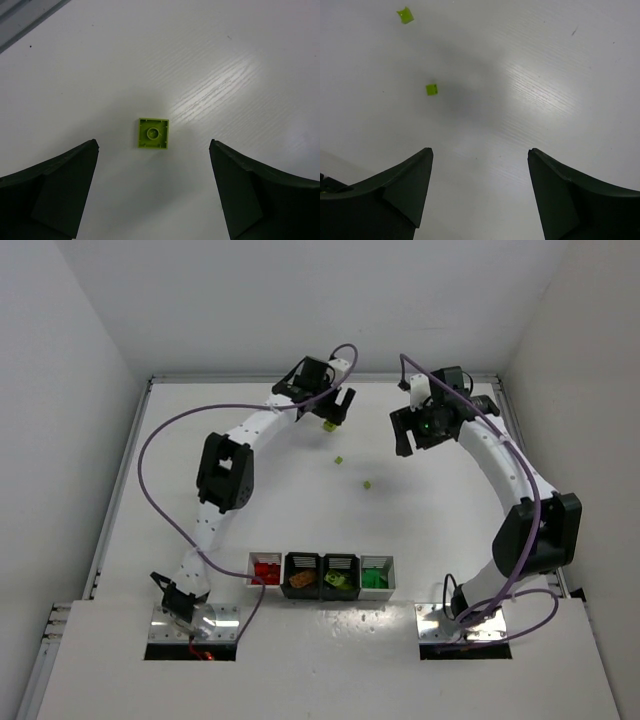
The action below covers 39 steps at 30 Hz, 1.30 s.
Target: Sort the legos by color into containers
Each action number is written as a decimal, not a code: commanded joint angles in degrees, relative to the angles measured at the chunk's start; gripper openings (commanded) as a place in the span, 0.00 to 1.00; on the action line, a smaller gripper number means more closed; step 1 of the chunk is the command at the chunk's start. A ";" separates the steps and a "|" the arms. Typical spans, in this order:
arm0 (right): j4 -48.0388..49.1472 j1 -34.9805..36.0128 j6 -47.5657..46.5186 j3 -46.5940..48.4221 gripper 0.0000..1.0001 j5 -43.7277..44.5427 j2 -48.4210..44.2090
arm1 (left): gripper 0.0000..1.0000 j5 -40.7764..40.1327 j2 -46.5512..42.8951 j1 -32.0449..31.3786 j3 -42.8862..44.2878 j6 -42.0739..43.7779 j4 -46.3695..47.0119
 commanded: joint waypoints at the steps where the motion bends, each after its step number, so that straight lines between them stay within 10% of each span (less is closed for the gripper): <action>1: 0.39 -1.10 1.45 0.83 0.77 -3.23 -0.03 | 0.99 -6.69 1.91 -2.32 2.58 4.85 0.93; 17: -0.14 -4.96 0.92 1.36 0.77 -6.39 1.02 | 0.88 -4.23 7.98 -1.80 4.77 1.88 1.46; 31: -0.14 -4.96 0.39 0.83 0.75 -8.95 2.70 | 0.46 -3.44 8.87 -0.22 5.30 -0.85 3.30; 39: -0.14 -4.96 -1.45 -0.92 0.73 -15.26 3.22 | 0.26 12.09 -13.25 0.84 -18.22 2.57 10.50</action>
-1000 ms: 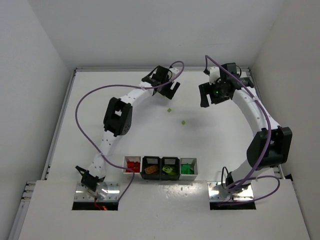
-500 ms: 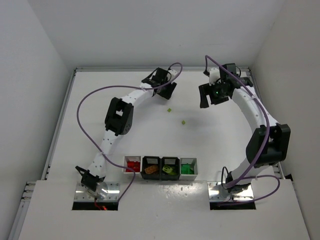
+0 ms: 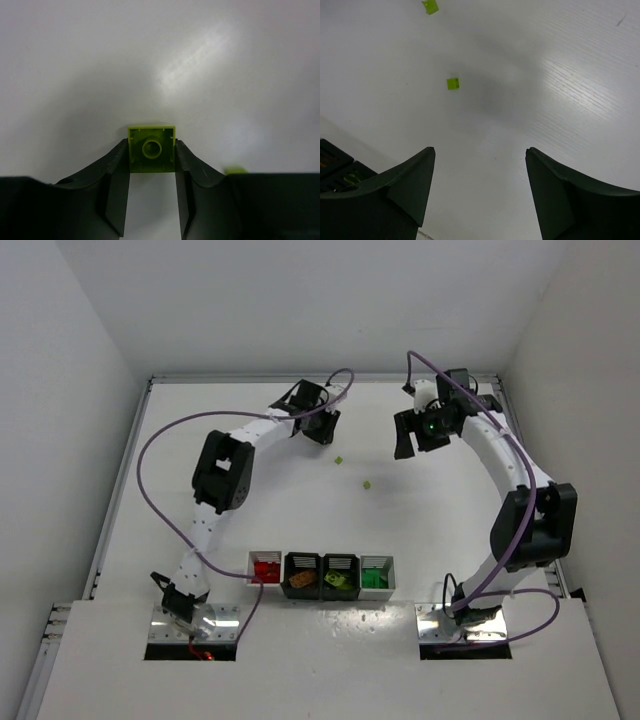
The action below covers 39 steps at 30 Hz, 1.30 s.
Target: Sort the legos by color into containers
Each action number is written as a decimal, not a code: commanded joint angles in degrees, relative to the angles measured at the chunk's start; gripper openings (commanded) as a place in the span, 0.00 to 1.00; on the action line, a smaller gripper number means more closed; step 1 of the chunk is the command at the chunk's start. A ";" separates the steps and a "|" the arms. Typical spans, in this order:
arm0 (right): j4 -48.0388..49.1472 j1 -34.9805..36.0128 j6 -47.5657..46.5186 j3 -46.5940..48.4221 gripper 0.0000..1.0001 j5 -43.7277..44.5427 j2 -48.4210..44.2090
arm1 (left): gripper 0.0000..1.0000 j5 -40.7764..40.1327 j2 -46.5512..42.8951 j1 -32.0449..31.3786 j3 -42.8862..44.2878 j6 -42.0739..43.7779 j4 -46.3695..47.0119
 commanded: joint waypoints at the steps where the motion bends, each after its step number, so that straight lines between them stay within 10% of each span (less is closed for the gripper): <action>1: 0.67 -0.37 -1.78 -1.47 0.73 -5.41 -0.01 | 0.26 10.53 -17.01 0.80 -9.56 2.33 6.63; 9: 0.67 0.86 -2.40 -2.01 0.68 -7.44 3.67 | 0.26 31.37 -46.00 -2.18 -26.98 11.99 -4.31; 17: 1.99 1.91 -2.40 1.07 0.67 -6.74 7.90 | 0.30 29.63 -63.25 -15.88 -47.98 19.39 -11.01; 34: 0.94 6.04 -6.88 1.52 0.67 -5.07 11.41 | 0.35 22.59 -55.55 -34.26 -49.23 29.76 -19.72; 39: 0.94 6.04 -7.41 -1.29 0.67 -5.07 10.27 | 0.57 22.06 -54.84 -34.27 -49.76 31.86 -20.77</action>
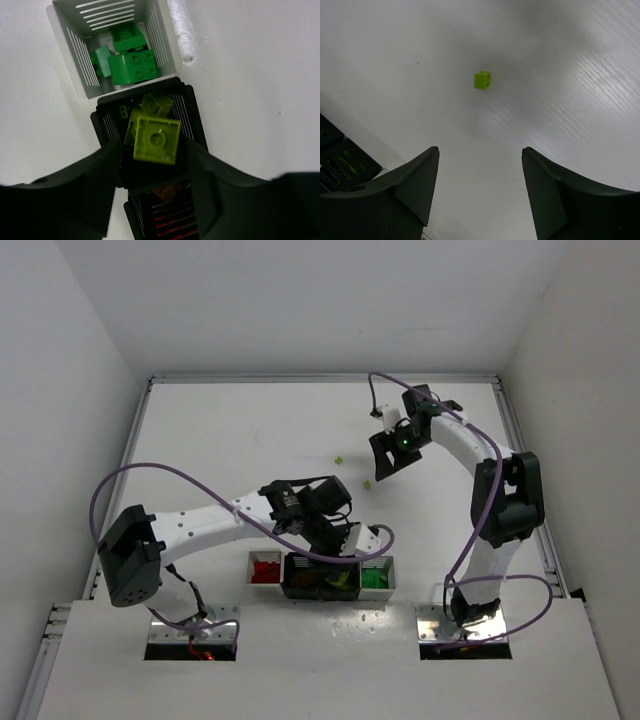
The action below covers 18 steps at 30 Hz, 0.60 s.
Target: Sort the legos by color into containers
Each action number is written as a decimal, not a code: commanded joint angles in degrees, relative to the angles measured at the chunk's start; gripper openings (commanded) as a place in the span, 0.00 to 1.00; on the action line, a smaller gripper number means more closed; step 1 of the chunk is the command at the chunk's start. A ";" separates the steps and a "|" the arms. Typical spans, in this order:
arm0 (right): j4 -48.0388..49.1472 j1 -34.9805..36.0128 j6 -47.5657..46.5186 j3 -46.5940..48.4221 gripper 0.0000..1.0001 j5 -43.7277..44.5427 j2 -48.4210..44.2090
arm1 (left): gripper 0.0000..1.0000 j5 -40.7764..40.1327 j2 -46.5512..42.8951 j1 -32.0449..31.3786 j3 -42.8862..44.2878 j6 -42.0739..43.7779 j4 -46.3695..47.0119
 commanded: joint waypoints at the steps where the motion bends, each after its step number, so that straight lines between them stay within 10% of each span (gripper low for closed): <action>1: 0.00 -0.03 -1.83 -0.79 0.67 0.00 -1.94 | 0.62 0.10 -1.15 -0.20 0.29 2.56 -0.49; 5: -0.01 0.49 -2.37 -2.11 0.66 -1.32 -2.47 | 0.77 -1.40 -1.86 -0.20 0.91 2.56 -0.49; 10: -0.53 1.89 -4.21 -2.11 0.62 -1.84 -2.48 | 0.73 -2.19 -7.91 6.12 2.58 -1.73 4.25; 18: 1.39 6.29 -5.44 -0.88 0.53 0.70 -0.19 | 0.72 -13.08 -13.56 27.71 4.77 -30.98 21.22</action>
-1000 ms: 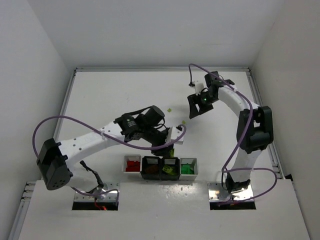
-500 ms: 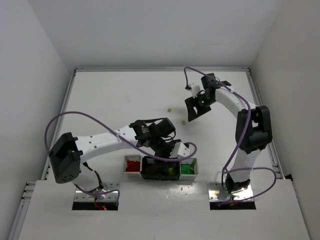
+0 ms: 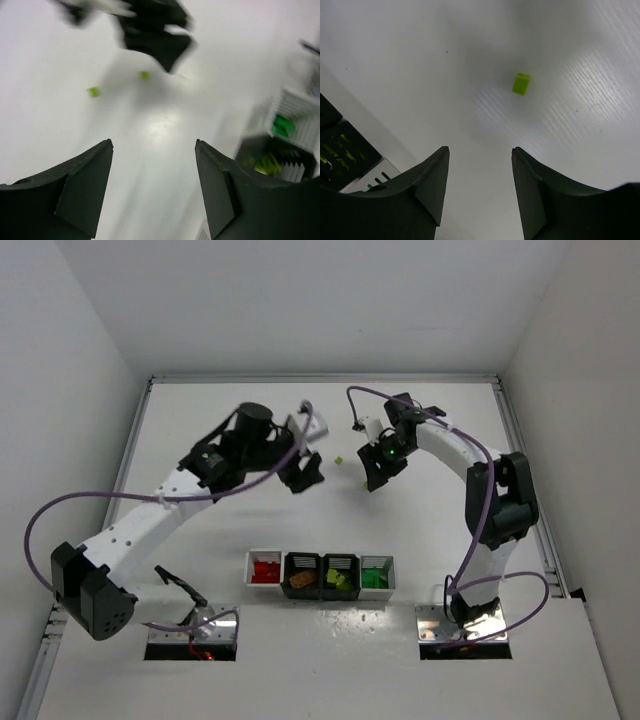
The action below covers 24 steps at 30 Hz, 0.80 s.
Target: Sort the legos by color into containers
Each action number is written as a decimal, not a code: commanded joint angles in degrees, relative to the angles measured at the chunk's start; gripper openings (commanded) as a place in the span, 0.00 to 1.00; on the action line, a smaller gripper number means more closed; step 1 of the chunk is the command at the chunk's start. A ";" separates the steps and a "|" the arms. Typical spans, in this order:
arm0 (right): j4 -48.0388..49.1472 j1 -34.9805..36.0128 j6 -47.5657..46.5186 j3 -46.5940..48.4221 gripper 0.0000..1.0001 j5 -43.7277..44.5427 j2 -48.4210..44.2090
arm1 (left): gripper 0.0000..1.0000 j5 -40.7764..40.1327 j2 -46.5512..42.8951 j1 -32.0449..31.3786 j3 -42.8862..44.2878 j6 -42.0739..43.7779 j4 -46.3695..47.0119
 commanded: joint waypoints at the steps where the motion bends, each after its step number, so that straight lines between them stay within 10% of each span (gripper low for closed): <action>1: 2.06 1.51 -1.31 1.13 0.53 1.36 0.96 | 0.72 -5.35 0.26 7.50 3.57 -15.10 7.61; 24: 6.54 4.85 4.40 9.74 0.49 12.70 13.98 | 0.72 3.17 6.77 28.79 3.76 -21.26 6.02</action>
